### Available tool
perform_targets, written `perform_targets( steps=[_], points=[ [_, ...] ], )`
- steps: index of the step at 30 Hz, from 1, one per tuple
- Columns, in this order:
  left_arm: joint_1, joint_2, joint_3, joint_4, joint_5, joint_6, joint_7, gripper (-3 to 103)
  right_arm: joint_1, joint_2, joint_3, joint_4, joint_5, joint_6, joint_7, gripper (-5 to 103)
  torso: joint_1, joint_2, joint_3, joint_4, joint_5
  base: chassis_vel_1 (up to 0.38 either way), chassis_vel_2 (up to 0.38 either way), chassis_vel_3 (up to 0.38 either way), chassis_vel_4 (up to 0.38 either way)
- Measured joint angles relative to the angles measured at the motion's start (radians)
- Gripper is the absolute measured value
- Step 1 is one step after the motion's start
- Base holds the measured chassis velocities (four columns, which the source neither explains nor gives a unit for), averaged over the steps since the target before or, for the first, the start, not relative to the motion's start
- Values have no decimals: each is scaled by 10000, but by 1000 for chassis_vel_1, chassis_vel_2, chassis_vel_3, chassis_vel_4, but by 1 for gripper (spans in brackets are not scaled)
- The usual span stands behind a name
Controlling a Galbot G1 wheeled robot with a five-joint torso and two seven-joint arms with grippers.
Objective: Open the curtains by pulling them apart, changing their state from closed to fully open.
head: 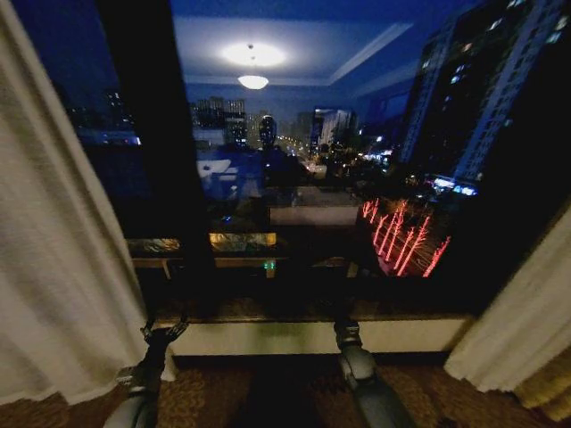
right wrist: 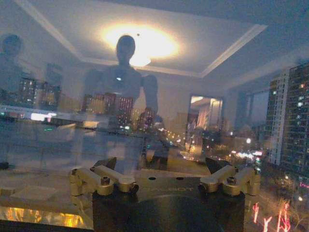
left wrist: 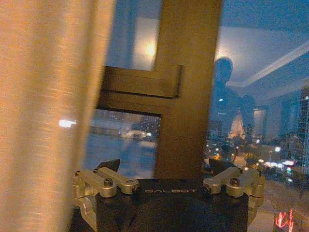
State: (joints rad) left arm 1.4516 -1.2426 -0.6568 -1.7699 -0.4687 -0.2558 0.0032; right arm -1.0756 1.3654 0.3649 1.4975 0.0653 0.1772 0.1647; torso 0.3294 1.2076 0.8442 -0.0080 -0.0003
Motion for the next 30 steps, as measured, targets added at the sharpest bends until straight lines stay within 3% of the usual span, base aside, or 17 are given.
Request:
perform_targets(
  steps=[16,30],
  points=[
    [0,1,-4,1,0,0,-1,100,1,2,-4,0,0,0,-1,100,3,0,1,3,-1,337,329,-330,-329],
    [0,-3,6,0,0,0,2,100,0,-5,6,1,0,0,2,100,0,-1,1,-3,5,35,15,-9,-19]
  ],
)
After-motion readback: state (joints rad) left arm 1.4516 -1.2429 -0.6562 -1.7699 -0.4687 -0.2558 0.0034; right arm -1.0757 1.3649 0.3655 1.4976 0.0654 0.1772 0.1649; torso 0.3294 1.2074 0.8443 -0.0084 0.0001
